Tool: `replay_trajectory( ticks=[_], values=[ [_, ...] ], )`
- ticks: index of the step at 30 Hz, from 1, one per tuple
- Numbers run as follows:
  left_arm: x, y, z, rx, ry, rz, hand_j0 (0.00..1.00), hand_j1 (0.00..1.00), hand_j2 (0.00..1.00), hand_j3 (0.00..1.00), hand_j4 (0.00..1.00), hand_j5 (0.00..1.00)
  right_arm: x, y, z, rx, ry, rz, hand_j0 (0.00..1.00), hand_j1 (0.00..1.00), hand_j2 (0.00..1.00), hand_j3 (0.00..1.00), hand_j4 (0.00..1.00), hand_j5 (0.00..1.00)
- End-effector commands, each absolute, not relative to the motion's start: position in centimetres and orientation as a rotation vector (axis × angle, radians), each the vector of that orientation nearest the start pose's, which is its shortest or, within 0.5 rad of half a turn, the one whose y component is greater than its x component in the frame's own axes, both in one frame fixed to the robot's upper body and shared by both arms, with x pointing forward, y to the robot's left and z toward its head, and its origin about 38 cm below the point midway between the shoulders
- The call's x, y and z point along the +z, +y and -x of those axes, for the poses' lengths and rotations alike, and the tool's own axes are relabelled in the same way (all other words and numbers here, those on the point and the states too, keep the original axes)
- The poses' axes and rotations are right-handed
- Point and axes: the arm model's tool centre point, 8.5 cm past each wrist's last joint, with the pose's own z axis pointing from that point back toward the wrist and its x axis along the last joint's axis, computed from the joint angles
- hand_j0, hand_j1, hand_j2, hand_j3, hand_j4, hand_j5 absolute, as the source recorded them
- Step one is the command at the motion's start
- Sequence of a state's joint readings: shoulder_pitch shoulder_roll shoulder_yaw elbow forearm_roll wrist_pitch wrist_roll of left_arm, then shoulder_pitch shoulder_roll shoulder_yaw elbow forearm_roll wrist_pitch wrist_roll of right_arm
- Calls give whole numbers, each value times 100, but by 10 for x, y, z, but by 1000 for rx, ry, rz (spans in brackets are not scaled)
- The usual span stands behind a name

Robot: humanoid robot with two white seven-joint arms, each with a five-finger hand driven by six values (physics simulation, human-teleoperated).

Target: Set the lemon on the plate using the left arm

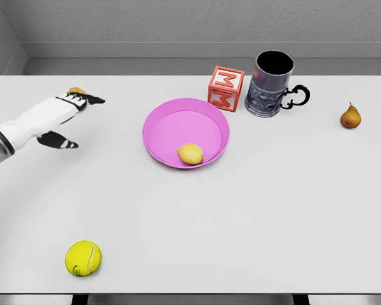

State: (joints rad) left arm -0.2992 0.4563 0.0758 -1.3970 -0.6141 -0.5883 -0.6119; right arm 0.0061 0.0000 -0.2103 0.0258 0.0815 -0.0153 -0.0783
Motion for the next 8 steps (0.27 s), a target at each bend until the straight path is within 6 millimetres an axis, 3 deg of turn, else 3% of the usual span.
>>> replay_trajectory(
  ticks=[1,5,8],
  values=[
    [184,392,-419,-1436,-1503,-628,100,100,100,100,100,100,-261,-277,12,-129,15,163,100,100,100,100,100,100],
    [166,426,-405,-1330,-1450,-637,100,100,100,100,100,100,-261,-276,12,-129,16,163,100,100,100,100,100,100],
    [166,421,-405,-1331,-1467,-632,100,100,100,100,100,100,-261,-276,12,-129,16,163,100,100,100,100,100,100]
  ],
)
